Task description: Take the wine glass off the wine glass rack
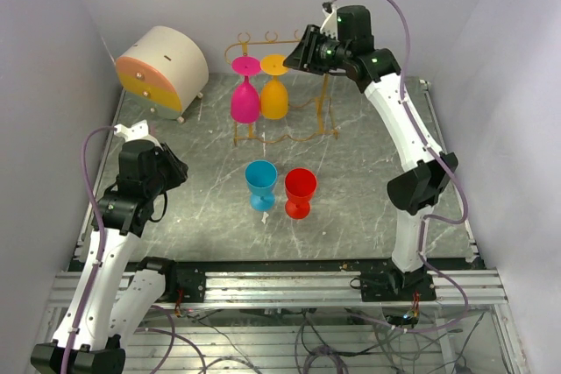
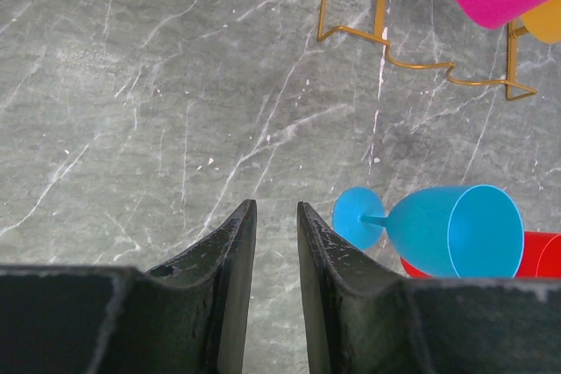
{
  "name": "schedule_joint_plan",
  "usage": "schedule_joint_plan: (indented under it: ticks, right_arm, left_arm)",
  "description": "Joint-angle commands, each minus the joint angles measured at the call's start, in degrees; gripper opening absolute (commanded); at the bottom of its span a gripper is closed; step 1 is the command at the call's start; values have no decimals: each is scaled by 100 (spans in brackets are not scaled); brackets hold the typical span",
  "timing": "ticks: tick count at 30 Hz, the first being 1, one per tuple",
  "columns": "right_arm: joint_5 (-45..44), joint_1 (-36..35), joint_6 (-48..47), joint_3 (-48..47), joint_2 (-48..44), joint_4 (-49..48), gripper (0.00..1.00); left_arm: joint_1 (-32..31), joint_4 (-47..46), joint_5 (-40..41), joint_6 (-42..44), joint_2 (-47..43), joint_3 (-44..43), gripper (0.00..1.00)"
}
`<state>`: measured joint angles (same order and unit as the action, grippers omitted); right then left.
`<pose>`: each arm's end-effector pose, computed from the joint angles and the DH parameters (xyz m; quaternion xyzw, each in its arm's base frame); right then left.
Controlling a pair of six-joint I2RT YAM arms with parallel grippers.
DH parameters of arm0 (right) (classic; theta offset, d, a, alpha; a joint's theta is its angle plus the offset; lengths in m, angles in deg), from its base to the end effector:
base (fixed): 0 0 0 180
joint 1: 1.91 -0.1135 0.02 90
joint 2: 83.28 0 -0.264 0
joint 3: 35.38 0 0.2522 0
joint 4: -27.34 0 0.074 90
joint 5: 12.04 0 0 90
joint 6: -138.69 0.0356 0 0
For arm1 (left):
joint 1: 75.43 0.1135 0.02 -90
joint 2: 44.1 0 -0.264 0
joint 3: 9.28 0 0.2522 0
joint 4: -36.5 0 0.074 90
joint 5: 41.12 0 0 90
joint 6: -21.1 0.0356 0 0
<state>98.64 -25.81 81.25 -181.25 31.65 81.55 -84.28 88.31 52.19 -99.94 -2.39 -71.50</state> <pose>0.4028 0.1923 0.4402 -0.0364 0.8267 0.3880 0.4058 0.1512 -0.0215 0.3206 -0.1816 0.8523 -0.1435 0.4691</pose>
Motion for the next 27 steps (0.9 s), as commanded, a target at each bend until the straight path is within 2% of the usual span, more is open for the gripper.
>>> schedule_joint_plan:
  ticks: [1, 21, 25, 27]
  right_arm:
    - [-327, -49, -151, -150, 47, 22, 36]
    - [61, -80, 37, 133, 207, -456, 35]
    - [91, -80, 79, 228, 169, -569, 31]
    - [89, -80, 104, 325, 118, -661, 26]
  left_arm:
    - [5, -99, 123, 21, -63, 19, 36]
    - [5, -107, 170, 8, -67, 14, 36]
    - [5, -104, 178, 2, -67, 13, 36]
    - [5, -104, 176, -6, -75, 22, 36]
